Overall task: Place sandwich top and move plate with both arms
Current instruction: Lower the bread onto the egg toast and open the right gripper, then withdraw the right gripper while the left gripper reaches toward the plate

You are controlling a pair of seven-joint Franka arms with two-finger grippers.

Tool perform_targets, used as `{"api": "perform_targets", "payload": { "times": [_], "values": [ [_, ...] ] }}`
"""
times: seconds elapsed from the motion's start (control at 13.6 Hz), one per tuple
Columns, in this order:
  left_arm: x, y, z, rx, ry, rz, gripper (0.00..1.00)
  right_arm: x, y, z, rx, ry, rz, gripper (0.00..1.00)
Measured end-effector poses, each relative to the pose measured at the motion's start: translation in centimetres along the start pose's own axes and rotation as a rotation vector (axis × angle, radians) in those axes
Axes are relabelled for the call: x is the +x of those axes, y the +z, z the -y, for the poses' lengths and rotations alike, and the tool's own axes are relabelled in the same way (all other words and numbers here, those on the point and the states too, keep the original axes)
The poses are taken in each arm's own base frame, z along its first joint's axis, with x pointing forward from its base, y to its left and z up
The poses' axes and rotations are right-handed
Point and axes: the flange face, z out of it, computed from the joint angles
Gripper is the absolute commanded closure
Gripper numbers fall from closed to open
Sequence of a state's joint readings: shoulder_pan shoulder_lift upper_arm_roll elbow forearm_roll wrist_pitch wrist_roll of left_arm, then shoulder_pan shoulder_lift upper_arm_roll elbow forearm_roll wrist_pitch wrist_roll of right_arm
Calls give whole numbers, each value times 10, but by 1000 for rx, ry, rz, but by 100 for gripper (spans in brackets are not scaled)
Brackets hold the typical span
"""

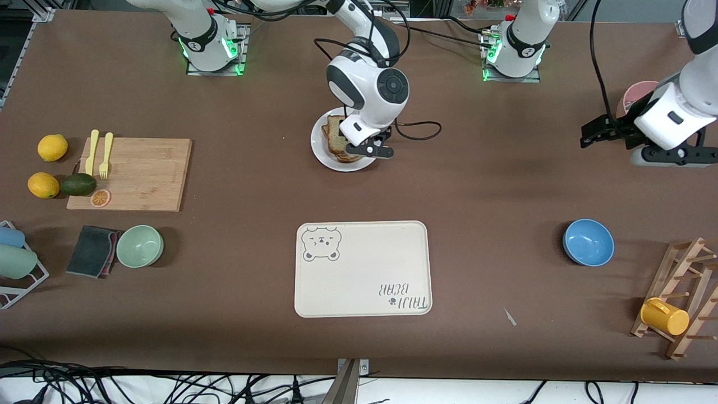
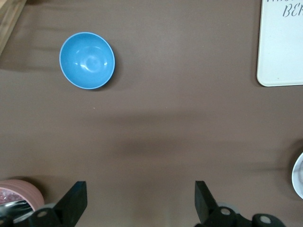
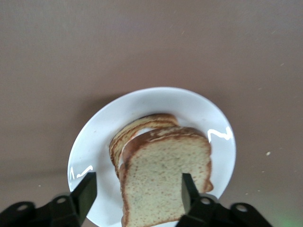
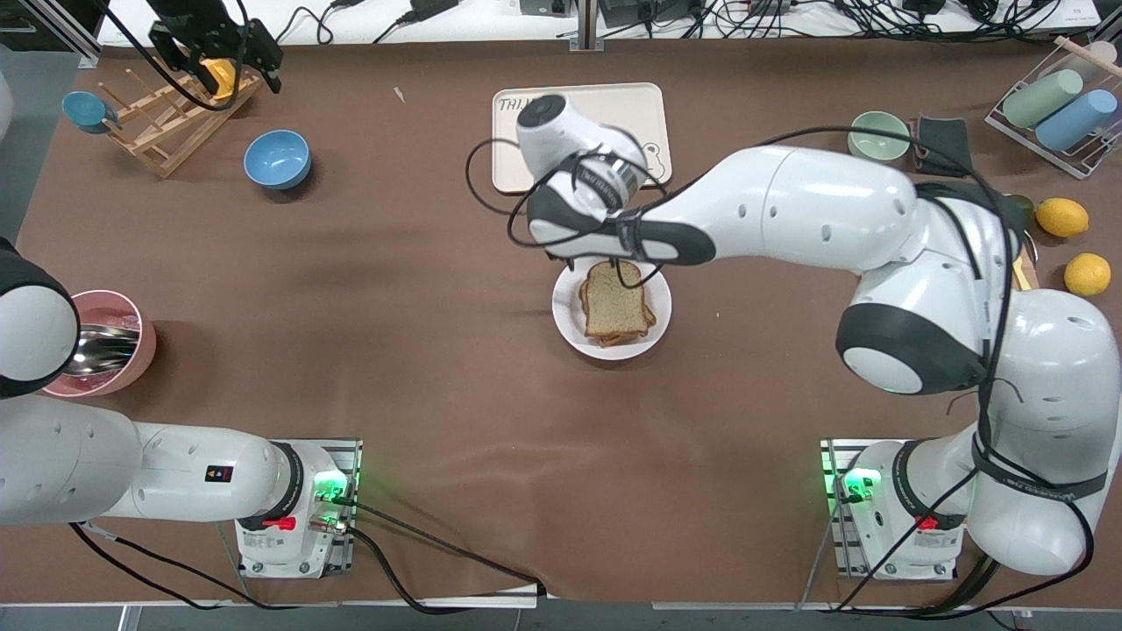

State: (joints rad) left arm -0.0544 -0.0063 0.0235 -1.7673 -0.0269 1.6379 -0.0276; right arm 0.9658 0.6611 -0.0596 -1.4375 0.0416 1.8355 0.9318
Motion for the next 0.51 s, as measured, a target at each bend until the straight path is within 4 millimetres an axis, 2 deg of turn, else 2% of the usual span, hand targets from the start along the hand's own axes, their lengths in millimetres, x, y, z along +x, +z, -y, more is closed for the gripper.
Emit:
{"api": "perform_targets", "payload": {
  "times": [0.22, 0.51],
  "values": [
    [3, 31, -5, -66, -12, 4, 0, 36, -43, -59, -9, -40, 43, 0],
    [3, 73, -18, -223, -59, 25, 0, 99, -85, -164, 11, -75, 89, 0]
  ]
}}
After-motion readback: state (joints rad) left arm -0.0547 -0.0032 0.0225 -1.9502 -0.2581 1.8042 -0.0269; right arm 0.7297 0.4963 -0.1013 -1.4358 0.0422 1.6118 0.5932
